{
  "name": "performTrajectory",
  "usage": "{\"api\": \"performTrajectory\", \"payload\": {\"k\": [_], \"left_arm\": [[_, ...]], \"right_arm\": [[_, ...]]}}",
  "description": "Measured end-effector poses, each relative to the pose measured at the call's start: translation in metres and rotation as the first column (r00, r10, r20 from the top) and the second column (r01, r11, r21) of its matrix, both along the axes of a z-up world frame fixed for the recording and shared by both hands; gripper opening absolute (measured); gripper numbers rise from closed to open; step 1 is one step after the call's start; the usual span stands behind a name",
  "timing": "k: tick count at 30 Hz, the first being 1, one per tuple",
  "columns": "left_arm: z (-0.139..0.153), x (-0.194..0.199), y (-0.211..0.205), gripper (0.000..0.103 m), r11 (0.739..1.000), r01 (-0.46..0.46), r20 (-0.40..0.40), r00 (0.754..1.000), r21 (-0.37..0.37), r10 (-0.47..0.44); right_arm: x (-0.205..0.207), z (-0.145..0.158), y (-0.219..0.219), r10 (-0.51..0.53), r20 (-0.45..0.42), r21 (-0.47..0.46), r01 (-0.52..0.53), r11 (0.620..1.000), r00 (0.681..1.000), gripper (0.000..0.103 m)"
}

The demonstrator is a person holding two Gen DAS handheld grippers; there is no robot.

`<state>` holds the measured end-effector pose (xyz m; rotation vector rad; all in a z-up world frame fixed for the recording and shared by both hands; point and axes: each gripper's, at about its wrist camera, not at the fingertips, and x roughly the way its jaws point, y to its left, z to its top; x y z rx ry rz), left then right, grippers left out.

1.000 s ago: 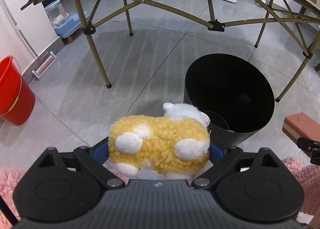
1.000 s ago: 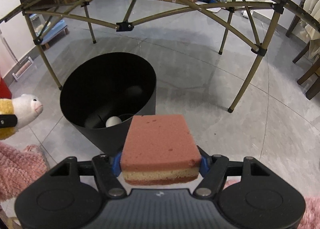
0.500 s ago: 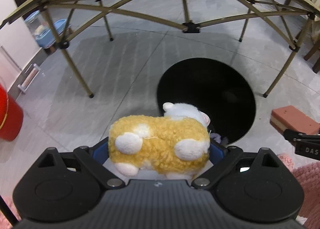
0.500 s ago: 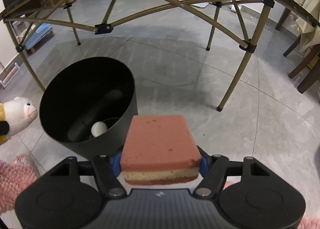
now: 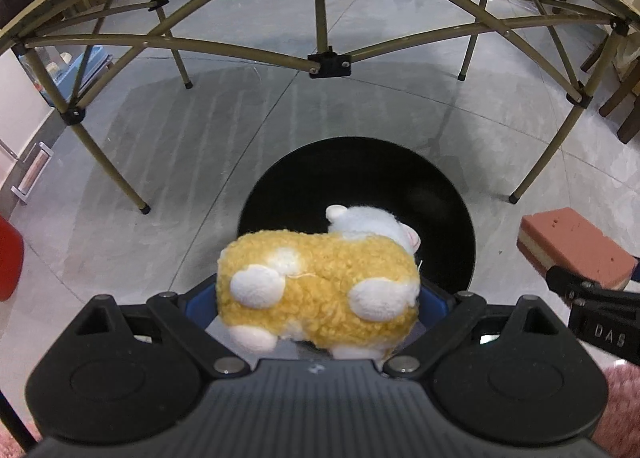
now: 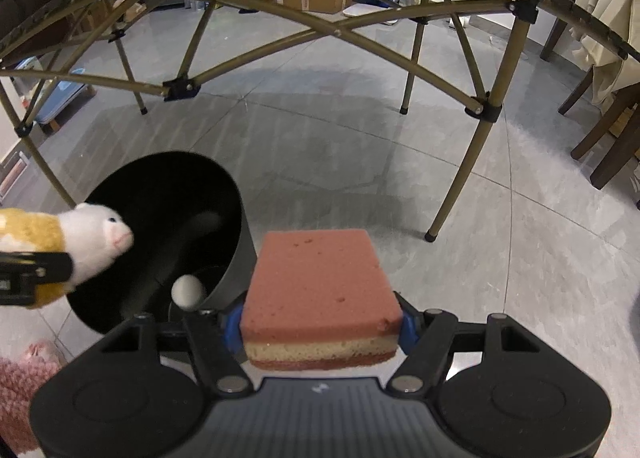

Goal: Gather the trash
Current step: 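Open the left tool over the bin to drop the plush toy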

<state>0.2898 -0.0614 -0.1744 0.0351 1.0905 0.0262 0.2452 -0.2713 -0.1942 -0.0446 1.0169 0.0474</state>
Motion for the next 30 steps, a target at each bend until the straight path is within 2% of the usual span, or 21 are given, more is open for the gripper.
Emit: {"api": "performTrajectory", "payload": {"k": [17,25,30], "left_arm": [[-0.026,0.045,-0.014,0.096,0.991,-0.129,-0.078,0.989,-0.041,0.126],[-0.028,0.046,-0.025,0.100,0.990,-0.133,-0.093,0.987,-0.050,0.128],[-0.028,0.047,-0.020,0.103,0.985,-0.146,-0.112,0.984,-0.092,0.136]], "right_arm": [[0.034,-0.003,-0.008,-0.048,0.020,-0.018,0.048,0.999,0.999,0.069],[0.035,-0.006,-0.010,-0.052,0.020,-0.036,0.053,0.998,0.998,0.069],[0.035,-0.006,-0.011,-0.060,0.024,-0.038,0.061,0.997,0.998,0.069]]}}
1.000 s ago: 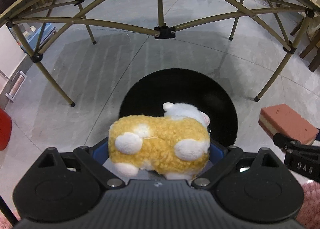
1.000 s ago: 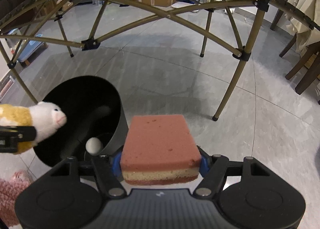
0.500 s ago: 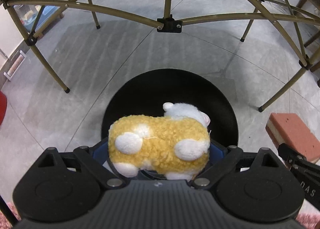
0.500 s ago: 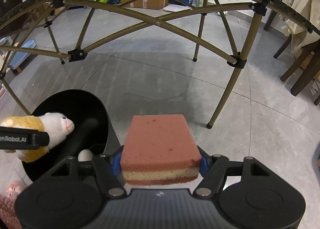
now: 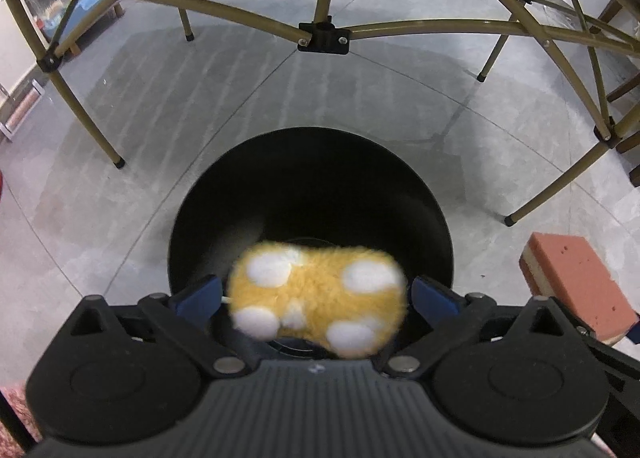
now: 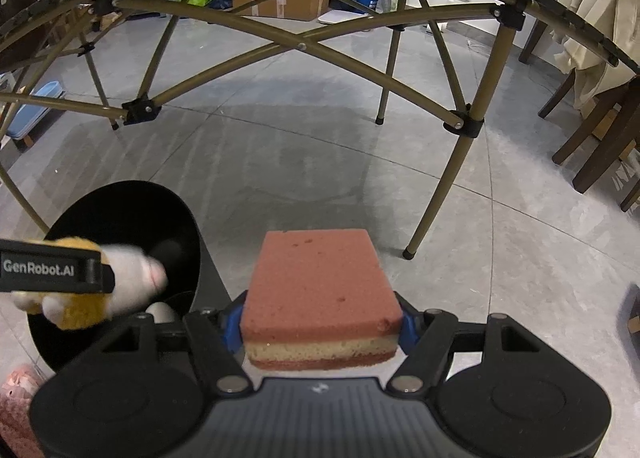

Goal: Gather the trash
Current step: 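Open the left tool over the bin to drop the plush toy, then move the right tool over the bin and open it to drop the sponge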

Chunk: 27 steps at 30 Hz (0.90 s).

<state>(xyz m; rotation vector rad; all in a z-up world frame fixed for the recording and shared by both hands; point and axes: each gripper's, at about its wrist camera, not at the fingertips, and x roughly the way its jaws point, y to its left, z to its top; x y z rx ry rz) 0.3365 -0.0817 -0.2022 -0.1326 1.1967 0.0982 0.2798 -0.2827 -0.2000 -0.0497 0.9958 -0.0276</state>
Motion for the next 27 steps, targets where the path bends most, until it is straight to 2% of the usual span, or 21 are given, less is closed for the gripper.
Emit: {"api": "performTrajectory", "payload": {"k": [15,27], "left_arm": [[0.000,0.000,0.001,0.103,1.000,0.015,-0.011,1.000,0.012,-0.015],[0.010,-0.011,0.028,0.103,0.999,0.011,0.014,1.000,0.031,-0.012]], "right_arm": [[-0.001,0.001,0.001,0.004,0.009,0.003,-0.004,1.000,1.000,0.069],[-0.005,0.011,0.004,0.027,0.047,0.025,-0.028,0.999,0.999,0.069]]}}
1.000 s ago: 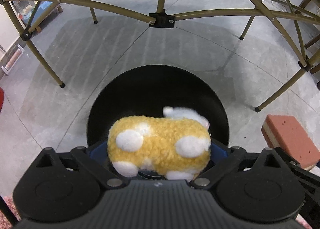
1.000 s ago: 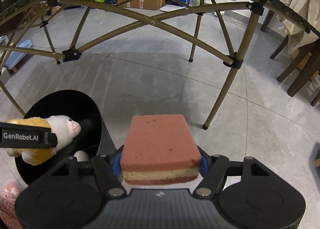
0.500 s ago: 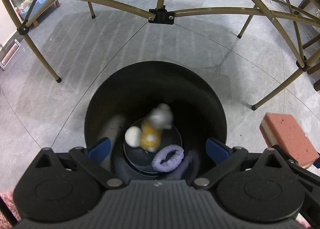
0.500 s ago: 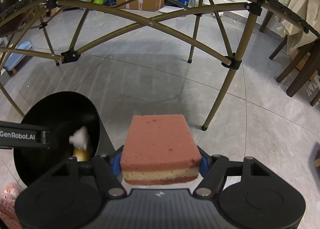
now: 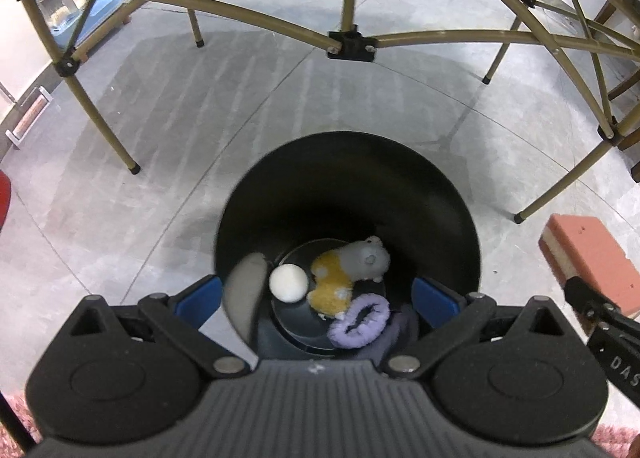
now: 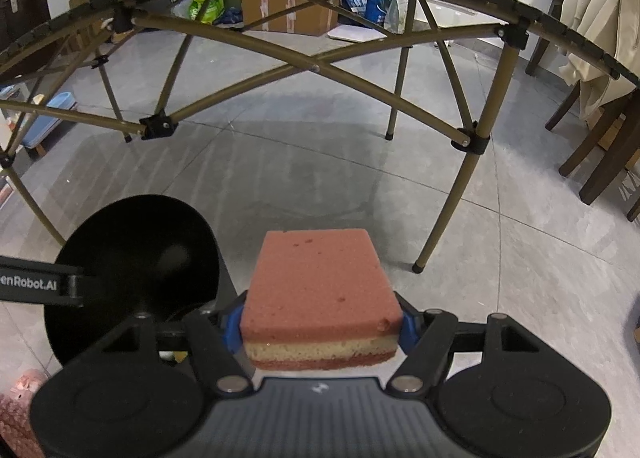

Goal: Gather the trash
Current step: 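Move the right tool over the bin and open it to drop the sponge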

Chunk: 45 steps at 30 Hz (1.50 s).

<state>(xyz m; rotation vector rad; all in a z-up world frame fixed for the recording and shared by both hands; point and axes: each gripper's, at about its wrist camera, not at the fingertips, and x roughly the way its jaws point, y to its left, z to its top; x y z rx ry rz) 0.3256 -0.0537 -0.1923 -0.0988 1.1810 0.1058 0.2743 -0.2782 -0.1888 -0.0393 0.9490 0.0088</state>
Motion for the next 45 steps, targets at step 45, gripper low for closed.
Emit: {"api": "performTrajectory", "payload": {"k": [45], "left_arm": [[-0.005,-0.041,0.149,0.103,0.967,-0.242,0.002,0.970,0.084,0.243]], "right_arm": [[0.033,-0.024,0.162,0.268,-0.089,0.060,-0.263,0.963,0.959,0.069]]}}
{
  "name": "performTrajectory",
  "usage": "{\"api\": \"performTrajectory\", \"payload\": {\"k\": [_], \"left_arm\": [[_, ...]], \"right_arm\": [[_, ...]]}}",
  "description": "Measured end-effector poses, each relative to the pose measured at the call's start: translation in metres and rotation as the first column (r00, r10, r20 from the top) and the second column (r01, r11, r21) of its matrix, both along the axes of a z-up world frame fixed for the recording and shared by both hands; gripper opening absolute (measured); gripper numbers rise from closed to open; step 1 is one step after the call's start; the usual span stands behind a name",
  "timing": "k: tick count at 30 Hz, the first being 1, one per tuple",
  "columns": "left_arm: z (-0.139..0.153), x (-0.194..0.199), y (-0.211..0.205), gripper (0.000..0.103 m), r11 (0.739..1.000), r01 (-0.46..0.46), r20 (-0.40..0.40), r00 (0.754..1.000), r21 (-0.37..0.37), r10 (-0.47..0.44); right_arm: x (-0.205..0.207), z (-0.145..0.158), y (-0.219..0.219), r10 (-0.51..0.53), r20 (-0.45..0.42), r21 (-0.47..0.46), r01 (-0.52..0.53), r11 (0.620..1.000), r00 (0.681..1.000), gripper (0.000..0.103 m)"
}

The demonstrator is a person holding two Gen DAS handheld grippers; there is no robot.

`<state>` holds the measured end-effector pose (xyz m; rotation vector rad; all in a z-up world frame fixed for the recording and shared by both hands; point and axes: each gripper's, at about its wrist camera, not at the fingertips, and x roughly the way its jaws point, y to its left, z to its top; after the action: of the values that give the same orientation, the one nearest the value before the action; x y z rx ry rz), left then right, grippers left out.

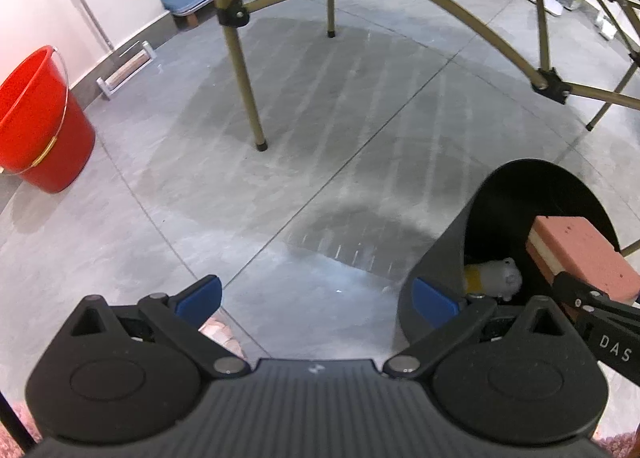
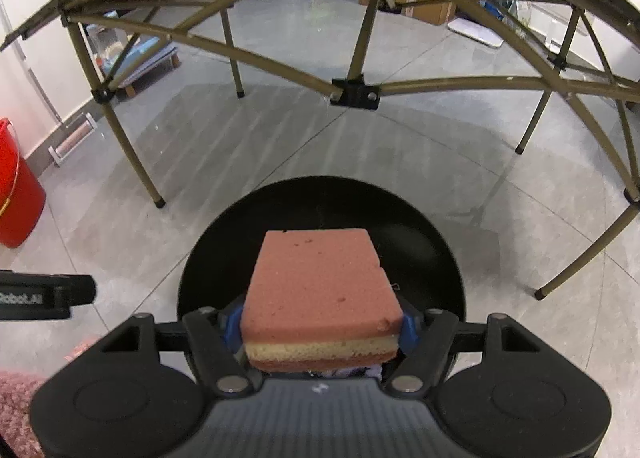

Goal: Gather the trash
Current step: 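Move the right tool over the bin and open it to drop the sponge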

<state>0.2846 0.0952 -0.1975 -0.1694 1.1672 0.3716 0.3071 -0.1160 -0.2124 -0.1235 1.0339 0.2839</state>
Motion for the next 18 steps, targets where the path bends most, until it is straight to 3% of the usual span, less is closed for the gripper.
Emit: {"api": "performTrajectory", "payload": {"k": [14,17,18], "left_arm": [[-0.0029,0.0003,-0.0001,0.103,1.000,0.008,-0.018,1.000,0.003,-0.008],[-0.0030,0.0001,0.0000,0.103,1.000,0.011,-0.020,1.000,0.000,-0.011],[-0.0029,0.0004,-0.0008,0.103,1.000,0.012,-0.019,1.000,0.000,-0.012]], "right_arm": [[0.0027,-0.0086,0.0031,0.002,-0.025,-0.014,-0.002,1.000,1.000,0.071],[0.0043,-0.0084,0.0024,-0.007,-0.033,-0.019,0.007,1.000,0.999,0.103],[0.0041,-0.0079,0.0020,-0.012,-0.027,-0.026,0.011,1.000,1.000,0.103]]}}
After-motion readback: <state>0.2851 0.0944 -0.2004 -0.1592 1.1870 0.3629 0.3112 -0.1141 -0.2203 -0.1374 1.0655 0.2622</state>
